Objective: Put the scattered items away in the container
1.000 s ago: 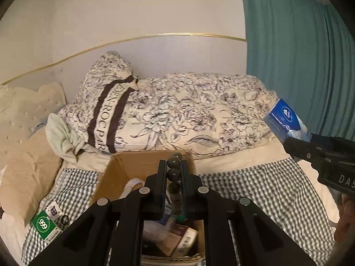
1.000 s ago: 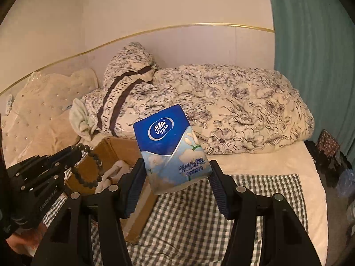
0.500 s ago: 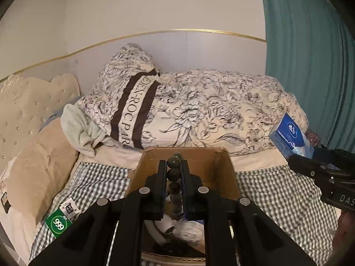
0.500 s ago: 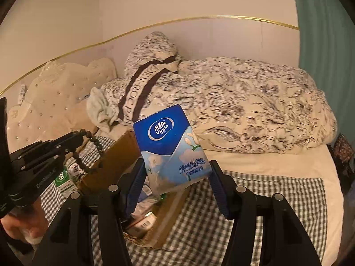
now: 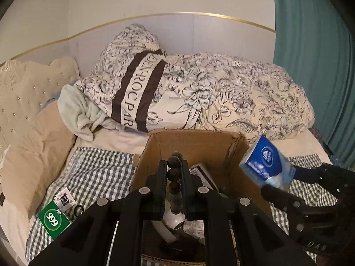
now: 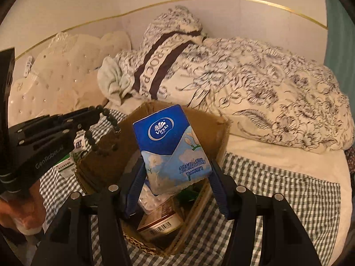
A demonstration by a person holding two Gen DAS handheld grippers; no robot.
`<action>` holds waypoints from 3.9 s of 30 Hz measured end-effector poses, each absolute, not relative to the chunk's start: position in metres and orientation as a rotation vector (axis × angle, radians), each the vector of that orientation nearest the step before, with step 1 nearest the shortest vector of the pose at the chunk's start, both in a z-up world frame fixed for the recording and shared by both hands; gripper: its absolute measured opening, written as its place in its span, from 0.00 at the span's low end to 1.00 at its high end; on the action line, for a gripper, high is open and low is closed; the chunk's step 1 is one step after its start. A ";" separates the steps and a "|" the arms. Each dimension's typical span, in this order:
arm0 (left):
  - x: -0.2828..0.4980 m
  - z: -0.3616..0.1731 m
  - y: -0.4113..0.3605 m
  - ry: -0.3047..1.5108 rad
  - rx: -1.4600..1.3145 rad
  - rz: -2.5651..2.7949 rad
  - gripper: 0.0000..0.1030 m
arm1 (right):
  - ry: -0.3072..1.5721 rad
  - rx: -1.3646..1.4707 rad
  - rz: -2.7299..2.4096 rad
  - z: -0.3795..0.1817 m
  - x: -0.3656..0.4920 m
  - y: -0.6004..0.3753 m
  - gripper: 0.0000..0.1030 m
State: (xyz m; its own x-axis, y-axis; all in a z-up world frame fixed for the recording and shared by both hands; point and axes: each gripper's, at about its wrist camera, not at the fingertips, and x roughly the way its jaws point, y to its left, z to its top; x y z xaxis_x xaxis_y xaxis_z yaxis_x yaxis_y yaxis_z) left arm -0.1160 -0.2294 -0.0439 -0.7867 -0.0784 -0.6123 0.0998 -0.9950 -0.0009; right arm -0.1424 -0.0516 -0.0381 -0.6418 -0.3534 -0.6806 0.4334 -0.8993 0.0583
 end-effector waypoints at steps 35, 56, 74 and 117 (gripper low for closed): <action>-0.120 -0.054 -0.239 0.091 1.018 -2.814 0.49 | 0.240 1.020 -2.460 -0.066 -0.142 -0.074 0.72; -0.070 0.007 -0.202 0.068 0.801 -2.863 1.00 | 0.154 0.873 -2.641 -0.003 -0.083 -0.012 0.97; -0.027 0.035 -0.150 0.065 0.726 -2.953 1.00 | 0.102 0.746 -2.812 0.042 -0.025 0.046 1.00; 0.001 -0.009 -0.034 -0.024 0.803 -3.077 1.00 | 0.016 0.813 -2.990 0.012 0.023 0.178 1.00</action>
State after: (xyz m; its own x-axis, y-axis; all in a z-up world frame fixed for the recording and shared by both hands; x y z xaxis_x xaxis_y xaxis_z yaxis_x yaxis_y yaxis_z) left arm 0.0009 -0.0341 -0.0094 -0.8719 0.0335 -0.4885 -0.0413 -0.9991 0.0051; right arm 0.0230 0.1780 0.0124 -0.8615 -0.0393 -0.5062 0.0447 -0.9990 0.0015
